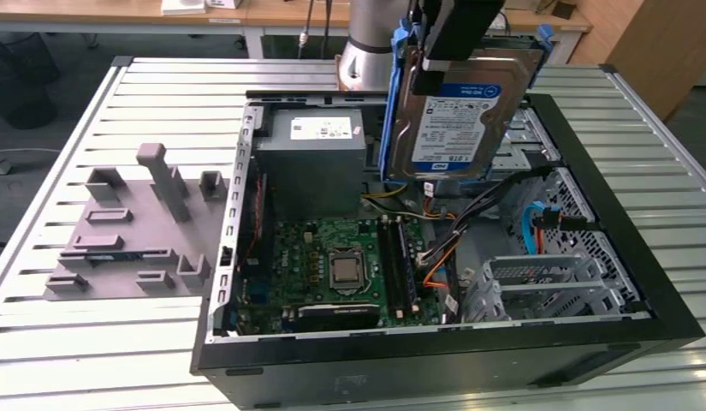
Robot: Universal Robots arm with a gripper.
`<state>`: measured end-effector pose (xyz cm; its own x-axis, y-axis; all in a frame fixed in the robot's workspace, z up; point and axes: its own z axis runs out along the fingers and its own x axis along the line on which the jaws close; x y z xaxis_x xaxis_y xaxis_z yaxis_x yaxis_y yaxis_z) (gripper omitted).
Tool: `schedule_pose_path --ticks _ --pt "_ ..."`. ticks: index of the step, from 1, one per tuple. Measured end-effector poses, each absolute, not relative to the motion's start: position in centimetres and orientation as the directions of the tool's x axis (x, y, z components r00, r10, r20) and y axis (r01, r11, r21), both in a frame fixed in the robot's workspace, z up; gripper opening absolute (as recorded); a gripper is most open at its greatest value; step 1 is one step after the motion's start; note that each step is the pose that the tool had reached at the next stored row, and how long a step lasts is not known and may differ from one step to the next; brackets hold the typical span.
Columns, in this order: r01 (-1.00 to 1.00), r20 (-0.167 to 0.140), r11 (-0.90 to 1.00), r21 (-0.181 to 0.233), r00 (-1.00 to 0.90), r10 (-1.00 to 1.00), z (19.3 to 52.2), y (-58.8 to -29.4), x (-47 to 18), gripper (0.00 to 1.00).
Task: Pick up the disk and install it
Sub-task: 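Insert the disk into the insertion slot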
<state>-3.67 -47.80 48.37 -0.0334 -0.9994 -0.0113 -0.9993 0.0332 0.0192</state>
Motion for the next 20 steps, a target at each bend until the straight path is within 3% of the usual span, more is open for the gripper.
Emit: schedule_pose_path --ticks 20 --pt "-0.999 -0.011 0.033 0.019 -0.033 -0.999 48.4 -47.8 -1.8 0.36"
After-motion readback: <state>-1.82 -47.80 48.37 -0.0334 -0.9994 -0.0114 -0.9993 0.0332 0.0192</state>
